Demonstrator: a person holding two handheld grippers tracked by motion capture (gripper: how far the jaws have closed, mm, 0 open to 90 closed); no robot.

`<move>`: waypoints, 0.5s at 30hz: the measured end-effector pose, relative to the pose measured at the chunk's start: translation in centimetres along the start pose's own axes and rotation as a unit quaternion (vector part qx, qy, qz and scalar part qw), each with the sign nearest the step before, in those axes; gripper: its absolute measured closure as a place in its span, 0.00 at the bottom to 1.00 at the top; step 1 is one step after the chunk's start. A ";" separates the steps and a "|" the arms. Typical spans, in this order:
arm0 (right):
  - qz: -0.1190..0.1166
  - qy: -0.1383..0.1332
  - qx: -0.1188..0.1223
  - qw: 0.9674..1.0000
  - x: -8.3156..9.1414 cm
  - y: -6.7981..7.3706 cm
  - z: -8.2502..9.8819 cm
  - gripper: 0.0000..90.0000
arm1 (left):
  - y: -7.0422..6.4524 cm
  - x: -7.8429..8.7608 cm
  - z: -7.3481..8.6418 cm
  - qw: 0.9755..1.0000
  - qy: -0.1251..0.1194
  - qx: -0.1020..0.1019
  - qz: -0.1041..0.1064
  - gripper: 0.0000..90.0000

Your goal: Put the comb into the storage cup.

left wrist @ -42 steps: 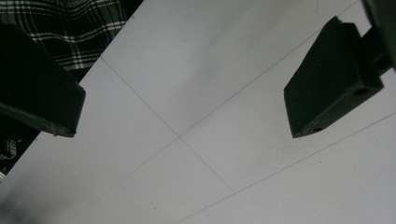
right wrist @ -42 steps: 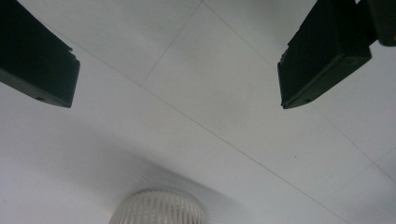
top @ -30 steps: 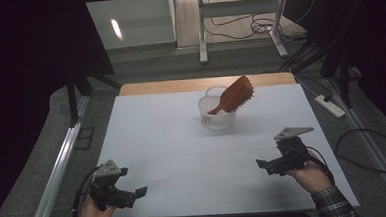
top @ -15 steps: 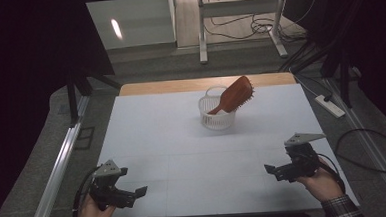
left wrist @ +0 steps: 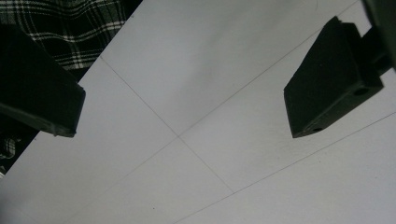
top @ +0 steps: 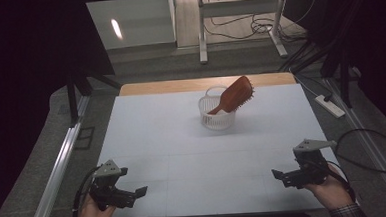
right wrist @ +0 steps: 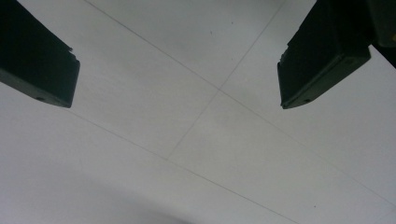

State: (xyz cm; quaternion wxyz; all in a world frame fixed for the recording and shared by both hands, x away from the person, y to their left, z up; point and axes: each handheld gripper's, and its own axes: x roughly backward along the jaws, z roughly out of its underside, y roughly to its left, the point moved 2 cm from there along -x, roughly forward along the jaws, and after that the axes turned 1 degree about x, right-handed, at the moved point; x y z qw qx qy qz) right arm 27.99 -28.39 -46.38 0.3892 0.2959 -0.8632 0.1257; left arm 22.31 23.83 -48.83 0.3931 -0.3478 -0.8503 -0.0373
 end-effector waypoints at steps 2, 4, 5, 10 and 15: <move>0.002 0.000 -0.002 1.000 0.2 0.0 0.2 0.00 | 0.0 0.0 0.0 1.000 0.000 0.000 0.000 0.00; 0.004 0.000 -0.004 1.000 0.4 -0.1 0.5 0.00 | 0.0 0.0 0.0 1.000 0.000 0.001 0.000 0.00; 0.005 0.000 -0.004 1.000 0.5 -0.1 0.6 0.00 | 0.0 0.0 0.0 1.000 0.000 0.000 0.000 0.00; 0.010 0.001 -0.011 1.000 0.9 -0.3 1.2 0.00 | 0.0 0.0 0.0 1.000 0.000 0.000 0.000 0.00; 0.017 -0.001 -0.016 1.000 1.4 -0.5 1.7 0.00 | 0.0 0.0 0.0 1.000 0.000 0.001 -0.001 0.00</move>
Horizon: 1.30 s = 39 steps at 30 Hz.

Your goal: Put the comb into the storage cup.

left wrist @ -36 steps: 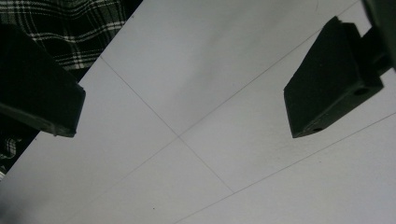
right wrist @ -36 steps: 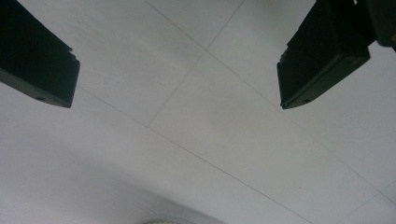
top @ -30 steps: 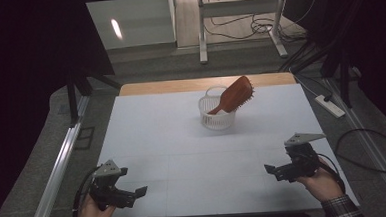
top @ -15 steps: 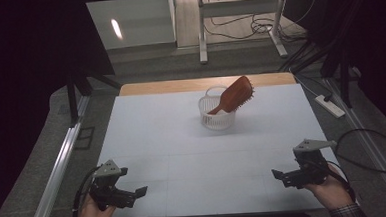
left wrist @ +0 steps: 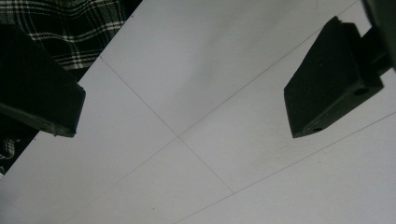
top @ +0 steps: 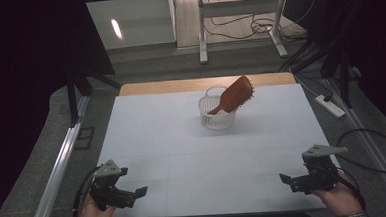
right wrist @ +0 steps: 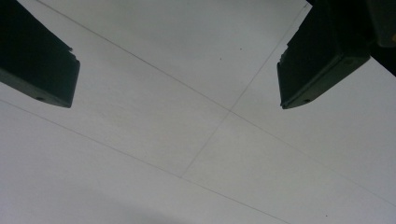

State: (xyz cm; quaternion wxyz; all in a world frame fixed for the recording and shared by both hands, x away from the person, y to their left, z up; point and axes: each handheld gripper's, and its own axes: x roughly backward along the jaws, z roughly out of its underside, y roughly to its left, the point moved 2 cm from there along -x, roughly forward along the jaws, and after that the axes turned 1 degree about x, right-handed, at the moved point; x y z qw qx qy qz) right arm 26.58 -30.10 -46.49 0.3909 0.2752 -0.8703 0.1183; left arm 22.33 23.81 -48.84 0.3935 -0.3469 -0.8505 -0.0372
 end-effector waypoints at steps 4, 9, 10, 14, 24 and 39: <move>0.004 0.000 -0.004 1.000 0.3 -0.1 0.4 0.00 | 0.0 0.0 0.0 1.000 0.001 0.000 -0.001 0.00; 0.012 0.002 -0.008 1.000 0.6 -0.2 0.9 0.00 | 0.0 0.0 0.0 1.000 0.003 -0.002 -0.001 0.00; 0.013 0.002 -0.009 1.000 0.7 -0.3 1.1 0.00 | 0.0 0.0 0.0 1.000 0.002 -0.002 -0.001 0.00; 0.018 0.005 -0.011 1.000 0.9 -0.4 1.5 0.00 | 0.0 0.0 0.0 1.000 0.002 -0.001 -0.001 0.00; 0.031 0.004 -0.019 0.999 1.5 -0.7 2.0 0.00 | 0.0 0.0 0.0 1.000 0.001 0.000 -0.001 0.00; 0.044 0.019 -0.014 0.999 2.0 -0.6 2.3 0.00 | 0.1 0.0 0.0 1.000 0.002 -0.001 -0.002 0.00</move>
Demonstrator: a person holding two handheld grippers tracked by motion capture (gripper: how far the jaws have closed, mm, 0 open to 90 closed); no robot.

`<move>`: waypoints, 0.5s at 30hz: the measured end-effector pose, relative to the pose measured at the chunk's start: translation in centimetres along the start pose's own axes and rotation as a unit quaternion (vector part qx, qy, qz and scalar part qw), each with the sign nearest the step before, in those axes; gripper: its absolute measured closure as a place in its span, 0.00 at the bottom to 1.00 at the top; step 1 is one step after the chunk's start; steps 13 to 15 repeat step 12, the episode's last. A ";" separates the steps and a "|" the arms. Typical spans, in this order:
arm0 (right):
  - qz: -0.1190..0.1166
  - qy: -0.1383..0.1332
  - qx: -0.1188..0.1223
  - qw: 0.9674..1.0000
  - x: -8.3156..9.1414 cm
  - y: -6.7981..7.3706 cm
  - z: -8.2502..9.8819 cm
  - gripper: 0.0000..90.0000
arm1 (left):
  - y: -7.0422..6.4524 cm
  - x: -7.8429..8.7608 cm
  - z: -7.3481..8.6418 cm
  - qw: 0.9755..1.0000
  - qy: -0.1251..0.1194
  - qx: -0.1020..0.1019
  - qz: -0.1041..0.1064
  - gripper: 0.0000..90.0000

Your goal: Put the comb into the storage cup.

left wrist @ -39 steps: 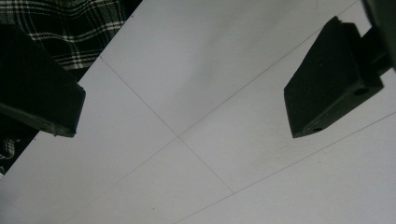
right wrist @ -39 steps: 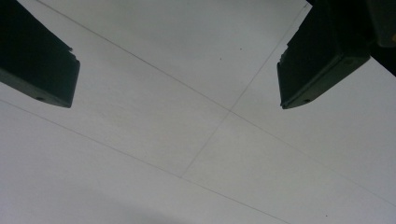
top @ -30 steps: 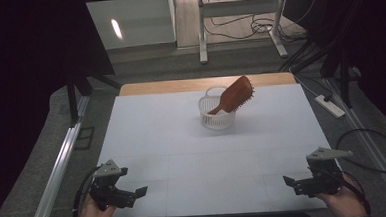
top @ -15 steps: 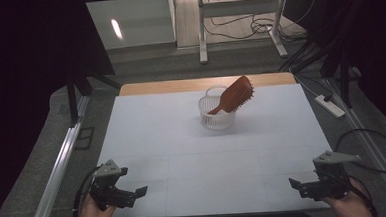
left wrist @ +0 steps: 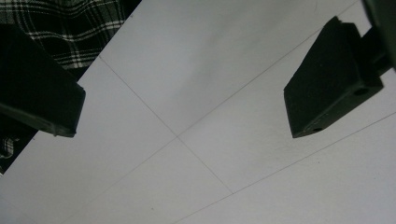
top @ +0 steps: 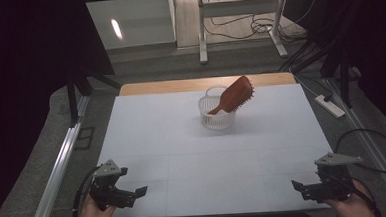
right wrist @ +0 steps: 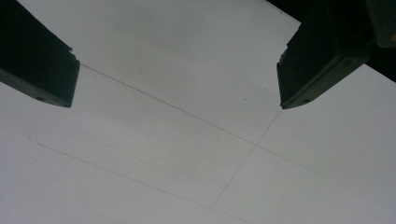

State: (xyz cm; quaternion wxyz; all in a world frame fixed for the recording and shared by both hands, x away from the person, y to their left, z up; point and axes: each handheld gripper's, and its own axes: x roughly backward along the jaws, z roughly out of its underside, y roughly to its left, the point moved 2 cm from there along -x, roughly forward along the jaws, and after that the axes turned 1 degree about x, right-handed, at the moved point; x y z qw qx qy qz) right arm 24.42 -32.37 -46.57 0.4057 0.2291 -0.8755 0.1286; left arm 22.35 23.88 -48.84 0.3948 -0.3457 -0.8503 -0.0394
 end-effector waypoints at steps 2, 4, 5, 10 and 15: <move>0.003 0.006 0.002 1.000 0.0 0.0 0.0 0.00 | 0.0 0.0 0.0 1.000 0.000 0.000 0.000 0.00; 0.005 0.011 0.003 1.000 0.0 0.0 0.1 0.00 | 0.0 0.1 0.0 1.000 -0.003 0.002 -0.001 0.00; 0.006 0.013 0.003 1.000 -0.1 0.0 0.1 0.00 | 0.0 0.1 0.0 1.000 -0.003 0.002 0.000 0.00; 0.007 0.022 0.006 1.000 -0.3 0.1 0.1 0.00 | 0.0 0.1 0.1 1.000 -0.004 0.004 0.001 0.00; 0.006 0.024 0.009 1.000 -0.3 0.1 0.1 0.00 | 0.0 0.1 0.0 1.000 -0.004 0.003 0.001 0.00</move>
